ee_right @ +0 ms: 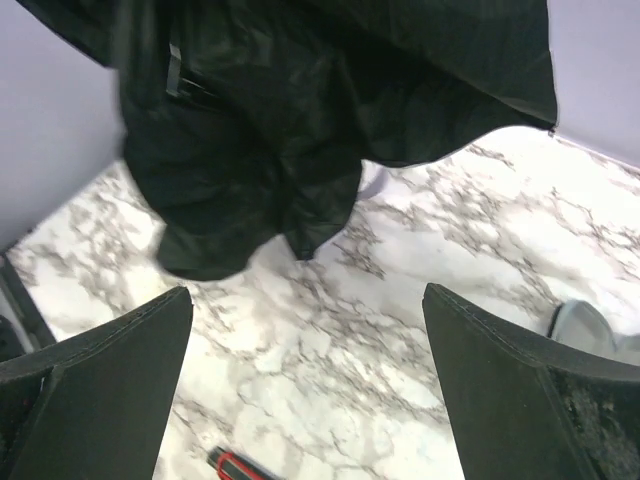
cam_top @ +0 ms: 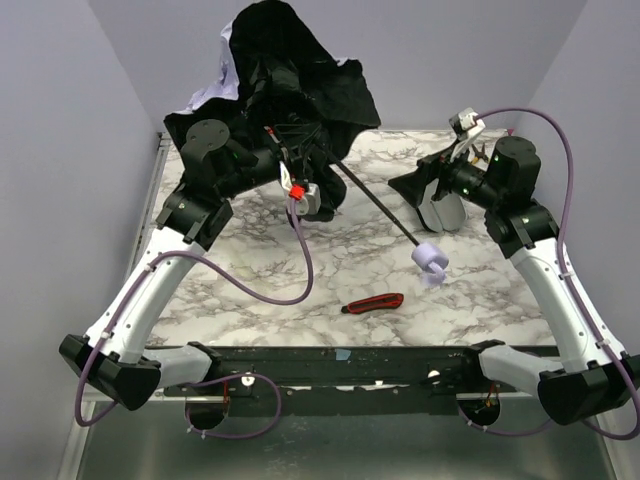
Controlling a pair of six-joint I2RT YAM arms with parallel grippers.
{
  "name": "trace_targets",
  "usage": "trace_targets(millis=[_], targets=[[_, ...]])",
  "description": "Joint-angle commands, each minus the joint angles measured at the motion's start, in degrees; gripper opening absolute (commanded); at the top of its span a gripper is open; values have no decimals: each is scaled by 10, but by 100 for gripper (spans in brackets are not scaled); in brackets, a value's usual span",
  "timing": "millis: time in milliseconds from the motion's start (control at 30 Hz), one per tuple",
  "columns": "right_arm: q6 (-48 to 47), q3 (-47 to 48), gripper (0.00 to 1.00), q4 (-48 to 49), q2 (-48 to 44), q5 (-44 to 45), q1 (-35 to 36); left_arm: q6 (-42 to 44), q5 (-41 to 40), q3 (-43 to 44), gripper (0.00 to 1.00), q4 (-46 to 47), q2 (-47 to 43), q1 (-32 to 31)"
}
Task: Open the umbrella
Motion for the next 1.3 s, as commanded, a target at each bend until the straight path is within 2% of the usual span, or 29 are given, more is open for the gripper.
trace_targets(millis=[0,100,300,467,633,733,800,933,1133,1267], targets=[[68,38,100,47,9,-48,-3,184,-31,-38,0,41,-6,3],[102,57,100,44,25,-121,-2,211,-51,-46,0,56,1,5],[113,131,98,-32,67,-196,-2,273,-54,-81,0,90,4,11],[61,204,97,-163,106,-241,13,322,-58,-99,0,96,10,11],[-77,307,96,-386,163,-232,60,359,-74,-117,0,123,23,13],[-125,365,95,-495,207,-211,79,363,-79,-122,0,133,27,14],[-137,378,94,-539,223,-202,90,363,-83,-126,0,146,31,14],[-150,347,91,-562,218,-167,119,363,-94,-133,0,171,38,18],[-152,300,65,-579,216,-123,155,364,-99,-142,0,203,43,31],[-131,289,40,-568,220,-122,155,374,-104,-156,0,224,44,38]])
